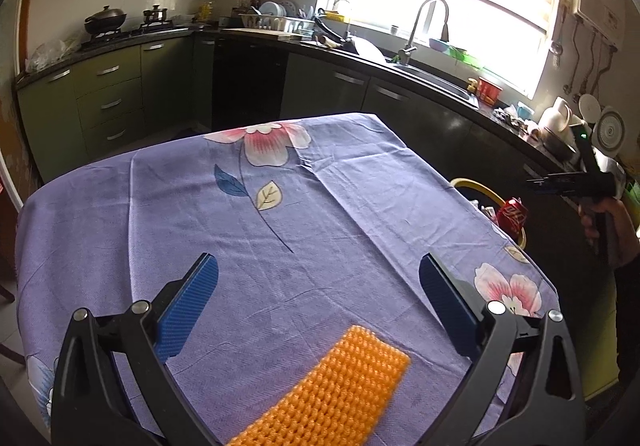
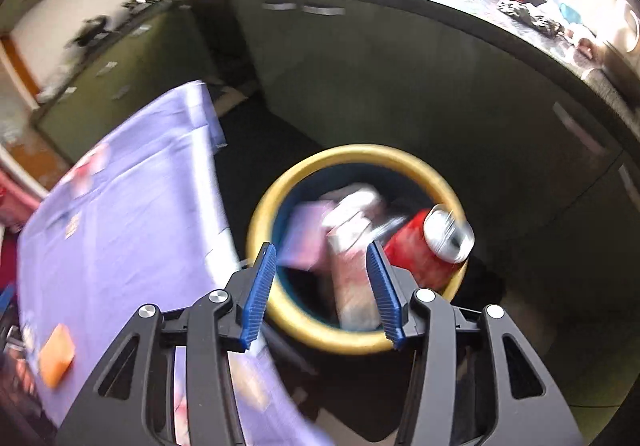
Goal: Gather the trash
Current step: 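Carry the white tissue over the bin and open the right gripper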
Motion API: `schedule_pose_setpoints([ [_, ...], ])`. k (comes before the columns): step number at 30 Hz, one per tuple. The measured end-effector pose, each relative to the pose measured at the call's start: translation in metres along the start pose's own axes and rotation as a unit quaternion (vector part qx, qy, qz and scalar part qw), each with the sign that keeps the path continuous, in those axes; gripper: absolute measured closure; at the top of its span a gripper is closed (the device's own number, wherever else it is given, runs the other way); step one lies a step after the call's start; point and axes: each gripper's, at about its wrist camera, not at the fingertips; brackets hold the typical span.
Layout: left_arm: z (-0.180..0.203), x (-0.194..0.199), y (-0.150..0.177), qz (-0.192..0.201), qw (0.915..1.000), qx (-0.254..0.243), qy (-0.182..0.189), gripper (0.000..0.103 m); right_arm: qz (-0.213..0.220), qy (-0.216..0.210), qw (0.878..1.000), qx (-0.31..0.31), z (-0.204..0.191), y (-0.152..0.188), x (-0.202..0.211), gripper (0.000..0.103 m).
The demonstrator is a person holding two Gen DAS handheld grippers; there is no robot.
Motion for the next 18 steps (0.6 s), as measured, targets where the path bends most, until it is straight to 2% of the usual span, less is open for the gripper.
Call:
schedule_pose_setpoints([
  [5, 0.015, -0.002, 0.003, -0.01, 0.9992, -0.019, 0.034, 0.007, 0.012, -0.057, 0.998, -0.003, -0.026, 0.053, 0.036, 0.053],
  [8, 0.021, -0.002, 0.007, -0.034, 0.9962, -0.027, 0.076, 0.007, 0.017, -0.079, 0.997, -0.006, -0.034, 0.078, 0.055, 0.053],
  [11, 0.024, 0.001, 0.015, -0.064, 0.9905, -0.055, 0.109, 0.007, 0.023, -0.088, 0.996, 0.002, -0.041, 0.09, 0.069, 0.05],
  [13, 0.026, 0.003, 0.025, -0.094, 0.9825, -0.09, 0.133, 0.007, 0.027, -0.094, 0.995, 0.011, -0.047, 0.095, 0.078, 0.048],
  [16, 0.025, 0.002, 0.039, -0.132, 0.972, -0.125, 0.149, 0.007, 0.027, -0.105, 0.994, 0.022, -0.053, 0.094, 0.078, 0.047],
  [18, 0.021, 0.0, 0.044, -0.151, 0.9678, -0.13, 0.154, 0.007, 0.026, -0.113, 0.993, 0.033, -0.062, 0.098, 0.078, 0.047],
])
Point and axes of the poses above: each gripper's, at about its wrist camera, not at the fingertips, and x roughly against the way its jaws point, z to its right, y to its underside, and after that the axes turned 12 degrees about z, right-handed
